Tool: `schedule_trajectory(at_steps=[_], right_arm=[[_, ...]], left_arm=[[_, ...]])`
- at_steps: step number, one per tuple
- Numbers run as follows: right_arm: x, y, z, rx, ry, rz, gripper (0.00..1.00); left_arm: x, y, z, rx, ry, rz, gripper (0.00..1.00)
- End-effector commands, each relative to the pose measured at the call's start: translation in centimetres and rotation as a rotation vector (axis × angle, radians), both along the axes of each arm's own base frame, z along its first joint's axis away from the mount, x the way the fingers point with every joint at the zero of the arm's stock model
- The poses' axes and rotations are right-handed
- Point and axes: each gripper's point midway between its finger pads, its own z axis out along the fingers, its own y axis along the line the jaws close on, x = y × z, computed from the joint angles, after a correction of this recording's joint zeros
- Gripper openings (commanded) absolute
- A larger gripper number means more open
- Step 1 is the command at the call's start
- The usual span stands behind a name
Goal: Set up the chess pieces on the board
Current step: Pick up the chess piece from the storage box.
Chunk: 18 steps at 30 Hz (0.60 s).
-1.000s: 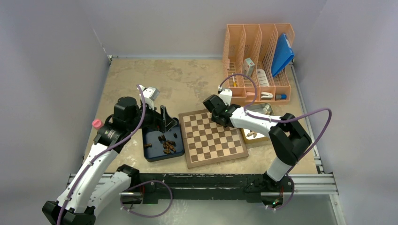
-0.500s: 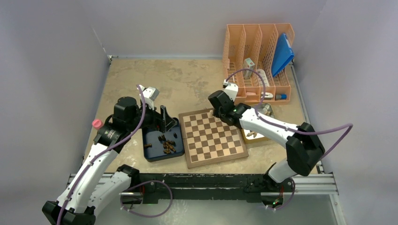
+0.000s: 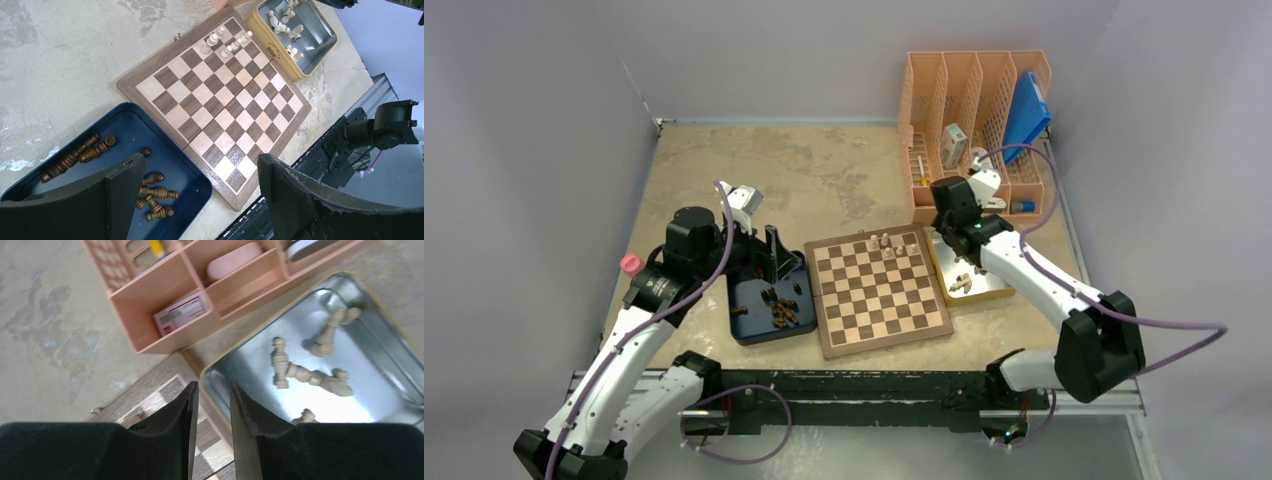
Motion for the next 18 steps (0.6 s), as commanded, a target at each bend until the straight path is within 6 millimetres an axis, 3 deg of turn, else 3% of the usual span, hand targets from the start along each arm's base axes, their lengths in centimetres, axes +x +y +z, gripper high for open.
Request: schedule_trajectory(at_steps=[1,13,18], right_arm=[[-0.3,-3.6,0.8,-0.028,-0.043,-0.084,0.31],[-1.0,-9.5,-3.9,-0.027,0.092,-0.238,0.35],[-1.0,-10.2,-5.6,-0.017,0.173,-0.238,0.39]], left_arm=[[-0.1,-0.3,0.4,-0.018,-0.02,-0.011,0.83],[-0.6,-0.7,1.0,-0.039,-0.039,-0.044,0.83],[-0.8,-1.0,1.1,-0.048,-0.038,-0.068,0.83]])
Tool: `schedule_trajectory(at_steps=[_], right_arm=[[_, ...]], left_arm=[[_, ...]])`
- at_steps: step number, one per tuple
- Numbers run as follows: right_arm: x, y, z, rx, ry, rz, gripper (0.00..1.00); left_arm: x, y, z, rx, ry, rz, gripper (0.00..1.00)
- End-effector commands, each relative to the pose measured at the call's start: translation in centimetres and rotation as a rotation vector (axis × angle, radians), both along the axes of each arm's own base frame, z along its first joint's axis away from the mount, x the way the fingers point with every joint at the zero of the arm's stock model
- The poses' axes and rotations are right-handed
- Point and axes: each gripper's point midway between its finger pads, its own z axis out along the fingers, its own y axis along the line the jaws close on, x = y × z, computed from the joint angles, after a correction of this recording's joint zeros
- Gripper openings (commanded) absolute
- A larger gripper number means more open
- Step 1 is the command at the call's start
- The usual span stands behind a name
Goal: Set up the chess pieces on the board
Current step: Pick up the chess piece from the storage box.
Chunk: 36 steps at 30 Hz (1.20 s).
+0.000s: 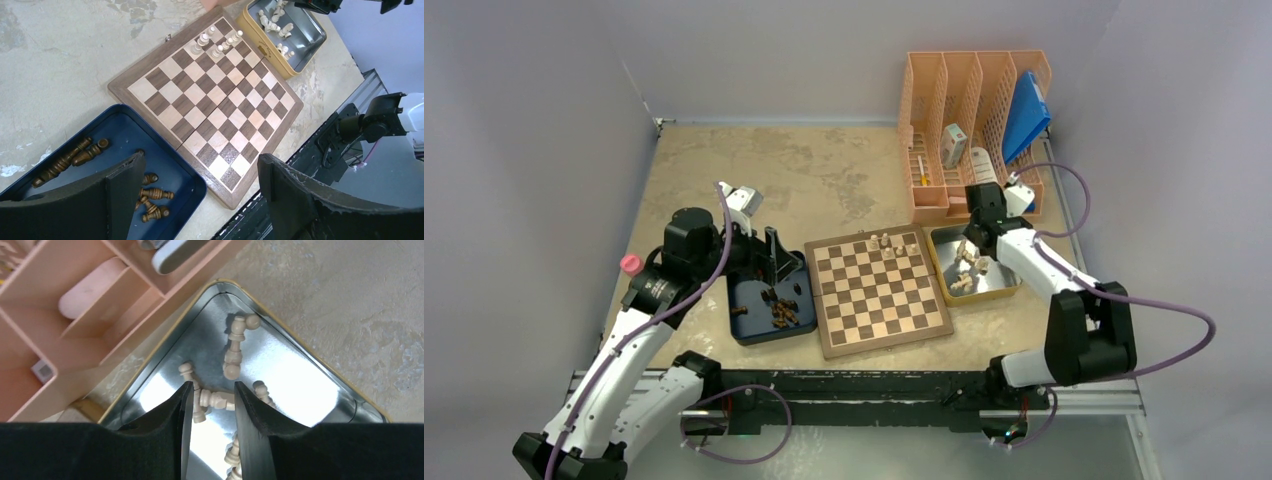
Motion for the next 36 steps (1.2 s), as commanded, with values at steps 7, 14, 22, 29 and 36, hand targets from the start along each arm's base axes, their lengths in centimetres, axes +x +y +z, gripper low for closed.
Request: schedule_trajectory(at_steps=[7,14,22,29,36], right_arm=[[-1.6,-1.4,-2.1,-0.034,0.161,-0.01,0.46],[-2.1,-1.5,-3.2,-0.032,0.232,0.001,0.51],[-2.7,-1.2,-4.1,-0.013,0.273,0.022,0.47],[-3.2,-0.9,-3.6,0.006,0.269,0.033,0.38],[-3.2,-1.0,-2.9,0.007,0.252,0.025,0.29]], left_arm=[[-0.9,-1.0,1.0,-0.034,-0.045,-0.055,0.83],[-1.3,-1.2,1.3,-0.039,-0.056,-0.067,0.83],[-1.7,-1.3,1.5,-0.036,-0.066,-0.073,0.83],[-1.8,-1.4,1.6,-0.036,-0.069,-0.079,0.83],[-1.8,-1.4,1.6,-0.035,-0.069,-0.076,0.83]])
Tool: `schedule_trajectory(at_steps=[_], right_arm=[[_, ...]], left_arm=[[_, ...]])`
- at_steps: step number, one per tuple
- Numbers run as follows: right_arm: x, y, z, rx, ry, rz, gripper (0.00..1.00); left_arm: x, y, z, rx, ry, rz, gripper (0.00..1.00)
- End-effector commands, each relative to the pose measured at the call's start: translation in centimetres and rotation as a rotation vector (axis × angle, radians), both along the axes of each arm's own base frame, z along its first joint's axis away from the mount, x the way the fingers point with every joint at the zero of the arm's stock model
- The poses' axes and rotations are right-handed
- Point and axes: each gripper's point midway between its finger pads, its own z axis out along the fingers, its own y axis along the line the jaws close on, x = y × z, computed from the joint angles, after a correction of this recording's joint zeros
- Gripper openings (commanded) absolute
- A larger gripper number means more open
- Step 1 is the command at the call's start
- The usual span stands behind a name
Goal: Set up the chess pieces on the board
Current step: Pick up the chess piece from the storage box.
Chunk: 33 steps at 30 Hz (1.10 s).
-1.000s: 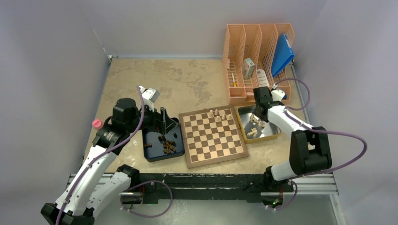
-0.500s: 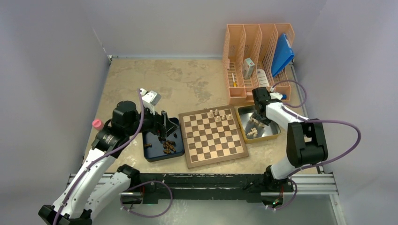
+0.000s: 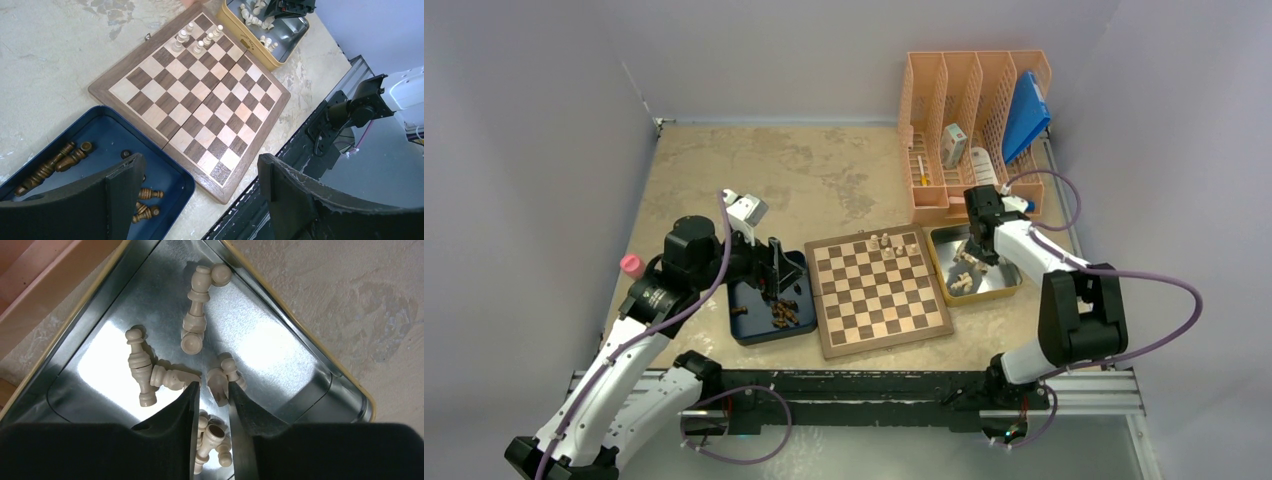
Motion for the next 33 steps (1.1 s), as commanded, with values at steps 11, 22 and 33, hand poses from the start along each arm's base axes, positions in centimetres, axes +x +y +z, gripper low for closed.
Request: schedule_trajectory(at_steps=[11,22,33], right_arm=[[1.1,-0.6,3.2,-0.026,-0.085,-0.005,0.1],[2.0,0.9,7.2,0.011,-0.168,0.08,0.08],[3.3,9.7,13.4,0.153,-0.327,0.329,0.1]], left_arm=[[0.1,-0.3,0.9,-0.019,-0.033,0.0,0.83],[0.2,-0.4,0.7,-0.014,-0.023,-0.006,0.83],[0.4,-0.1,0.5,-0.007,-0.022,0.017,0.83]])
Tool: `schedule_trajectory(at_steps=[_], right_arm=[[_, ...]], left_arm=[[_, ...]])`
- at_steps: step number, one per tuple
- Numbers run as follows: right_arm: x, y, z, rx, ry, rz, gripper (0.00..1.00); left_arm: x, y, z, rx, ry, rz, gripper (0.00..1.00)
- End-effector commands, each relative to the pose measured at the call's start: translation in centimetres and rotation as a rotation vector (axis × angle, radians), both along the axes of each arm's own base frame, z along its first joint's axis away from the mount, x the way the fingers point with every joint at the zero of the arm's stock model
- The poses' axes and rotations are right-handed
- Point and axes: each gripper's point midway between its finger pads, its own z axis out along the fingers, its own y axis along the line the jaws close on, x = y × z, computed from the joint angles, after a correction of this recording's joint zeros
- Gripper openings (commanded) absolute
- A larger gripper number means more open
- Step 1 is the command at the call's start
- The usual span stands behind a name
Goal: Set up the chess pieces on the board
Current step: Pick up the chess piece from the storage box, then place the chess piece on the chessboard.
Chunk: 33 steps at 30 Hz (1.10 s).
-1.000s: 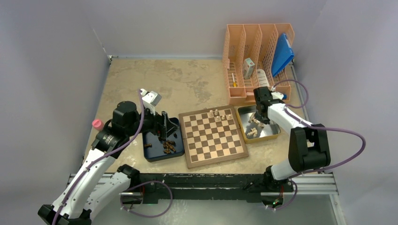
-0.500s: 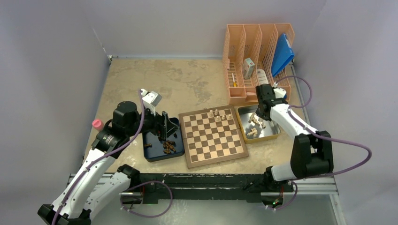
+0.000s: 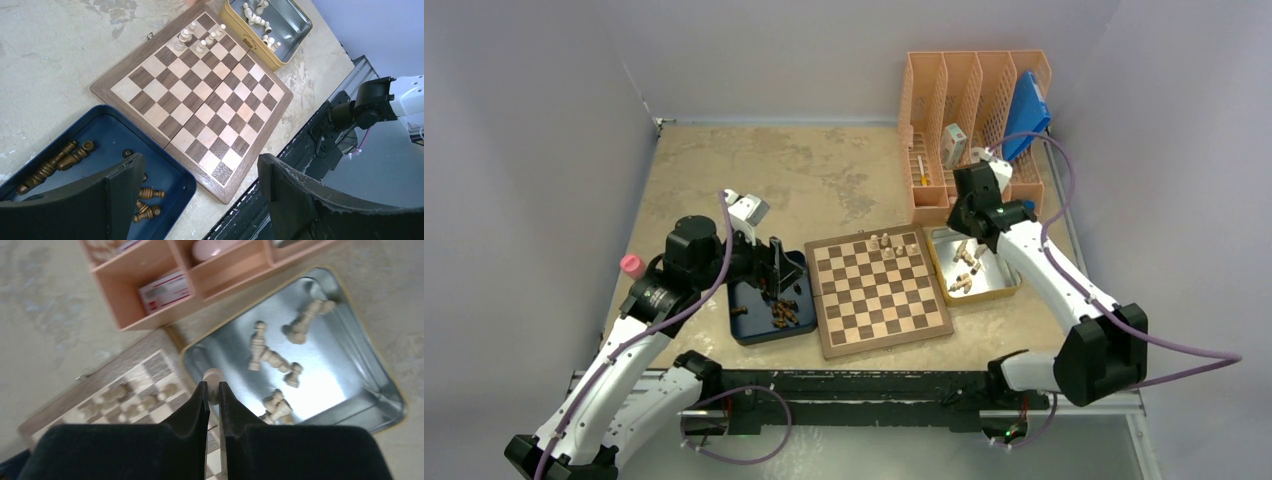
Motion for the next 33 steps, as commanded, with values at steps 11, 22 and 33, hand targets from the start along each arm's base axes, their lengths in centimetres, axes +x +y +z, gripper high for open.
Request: schedule_trajectory(at_steps=[11,22,33], right_arm=[[2.0,10.7,1.5,0.049,-0.031,0.281,0.11],[3.5,13.3,-2.2,-0.015,0.043,0.31,0.13],[4.0,14.0,-4.4,-0.028,0.099,0.324,0.15]], left_arm=[[0.6,0.0,0.5,-0.005,-0.019,0.027,0.83],[0.8,0.2,0.4,0.0,-0.017,0.04,0.83],[0.7,0.2,0.5,-0.002,-0.021,0.04,0.83]])
